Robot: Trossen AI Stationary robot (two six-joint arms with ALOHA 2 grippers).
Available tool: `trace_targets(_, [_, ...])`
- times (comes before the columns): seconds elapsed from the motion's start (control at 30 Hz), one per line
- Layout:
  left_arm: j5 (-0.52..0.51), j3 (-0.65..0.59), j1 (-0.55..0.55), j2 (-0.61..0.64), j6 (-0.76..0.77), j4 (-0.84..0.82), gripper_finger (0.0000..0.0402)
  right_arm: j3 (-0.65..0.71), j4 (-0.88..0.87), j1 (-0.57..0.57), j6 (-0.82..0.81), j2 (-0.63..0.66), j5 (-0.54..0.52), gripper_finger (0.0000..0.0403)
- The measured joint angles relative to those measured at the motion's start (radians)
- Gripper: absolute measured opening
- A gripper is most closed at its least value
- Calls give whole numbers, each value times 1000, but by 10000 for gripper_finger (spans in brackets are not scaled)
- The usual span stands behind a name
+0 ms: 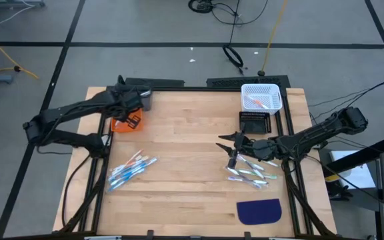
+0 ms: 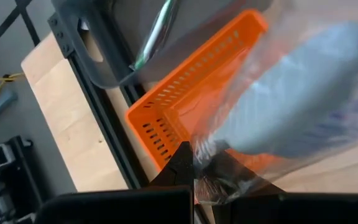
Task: Pick & Place Toothbrushes
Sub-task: Put the purple toothbrush in the orange bin, then put the orange toothbrush into the white bin
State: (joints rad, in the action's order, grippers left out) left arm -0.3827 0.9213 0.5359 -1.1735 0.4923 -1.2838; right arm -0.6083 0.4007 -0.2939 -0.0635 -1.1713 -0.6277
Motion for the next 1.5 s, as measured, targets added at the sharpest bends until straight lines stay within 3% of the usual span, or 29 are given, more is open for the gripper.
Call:
trace_targets(0.57, [8,-1,21,-144,-1,23,35,0,-1,0,0,0,0,132])
trace_targets(1.03, [-28,-1,22,-151,-19,60,181,0,-1,0,0,0,0,132])
trace_targets(1.3, [-29,-1,28,-134,-57,60,205,0,-1,0,0,0,0,132])
trace_targets(1.4, [13,-1,16,-100,-73,59,199,0,-1,0,1,0,0,132])
trace_targets(1.5, [129,0,-15,-52,-79,57,191,0,-1,0,1,0,0,132])
